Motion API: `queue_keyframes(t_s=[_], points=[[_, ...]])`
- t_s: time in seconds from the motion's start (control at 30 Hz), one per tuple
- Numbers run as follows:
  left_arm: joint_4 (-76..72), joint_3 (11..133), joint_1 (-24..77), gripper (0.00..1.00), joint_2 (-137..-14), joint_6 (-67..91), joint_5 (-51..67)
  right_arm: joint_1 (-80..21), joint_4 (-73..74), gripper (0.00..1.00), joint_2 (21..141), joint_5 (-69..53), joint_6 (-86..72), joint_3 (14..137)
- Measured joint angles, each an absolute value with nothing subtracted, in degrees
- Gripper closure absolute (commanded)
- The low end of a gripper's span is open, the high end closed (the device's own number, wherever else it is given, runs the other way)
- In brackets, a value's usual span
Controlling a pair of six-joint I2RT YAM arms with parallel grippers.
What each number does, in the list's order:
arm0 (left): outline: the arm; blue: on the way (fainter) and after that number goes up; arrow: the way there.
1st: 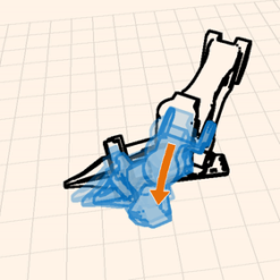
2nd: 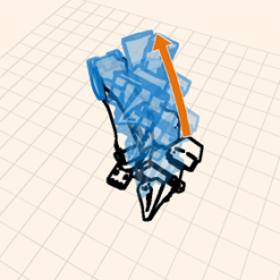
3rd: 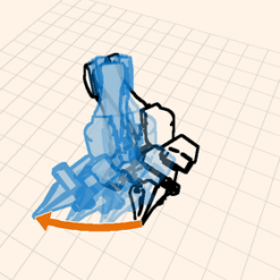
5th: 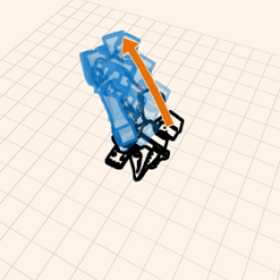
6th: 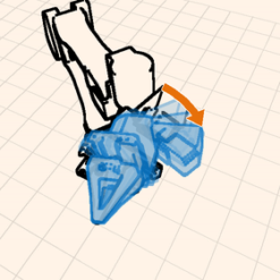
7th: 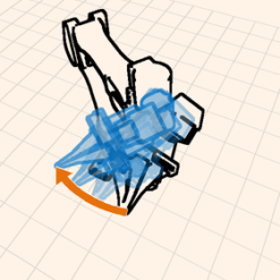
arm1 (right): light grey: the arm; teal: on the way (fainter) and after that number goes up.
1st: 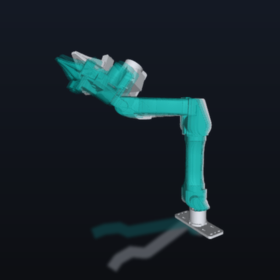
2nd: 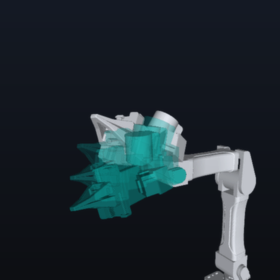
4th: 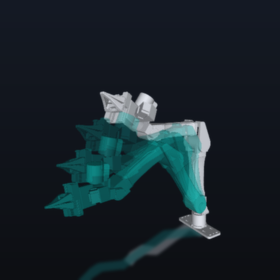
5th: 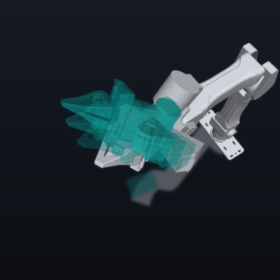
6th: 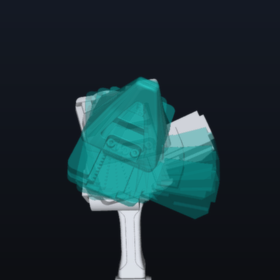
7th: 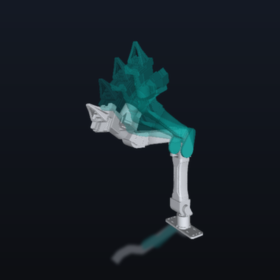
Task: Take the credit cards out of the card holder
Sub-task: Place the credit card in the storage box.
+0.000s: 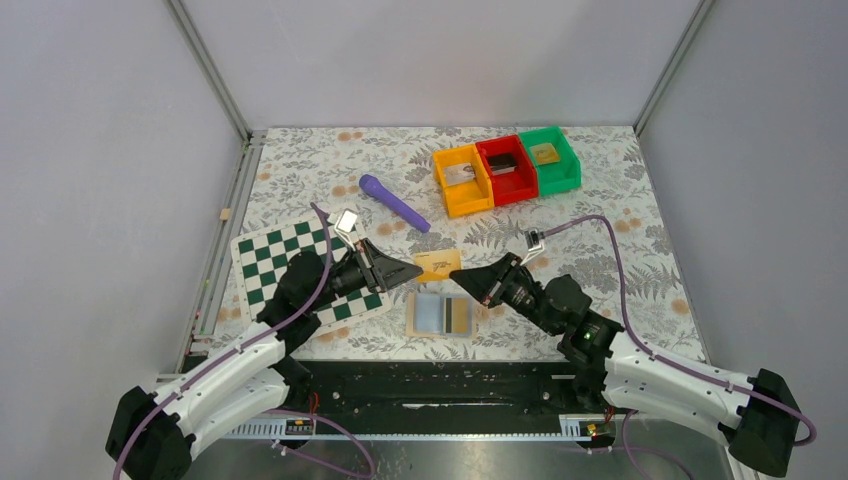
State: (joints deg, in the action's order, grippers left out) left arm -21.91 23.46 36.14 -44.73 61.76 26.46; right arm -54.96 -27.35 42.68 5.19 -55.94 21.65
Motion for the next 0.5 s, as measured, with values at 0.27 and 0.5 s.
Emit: queue_keyframes(t_s=[0.27,0.5], points=[[-15.27,23.57,36.1,0.13,-43.05,58.81,24.05,-50.7,-17.61,1.0,38.94,6.33,-50.3,25.34],[5.45,32.38,36.1,0.01,-40.91,46.54,18.48,-35.38,-0.21,1.0,36.73,1.93,-39.92,39.22]])
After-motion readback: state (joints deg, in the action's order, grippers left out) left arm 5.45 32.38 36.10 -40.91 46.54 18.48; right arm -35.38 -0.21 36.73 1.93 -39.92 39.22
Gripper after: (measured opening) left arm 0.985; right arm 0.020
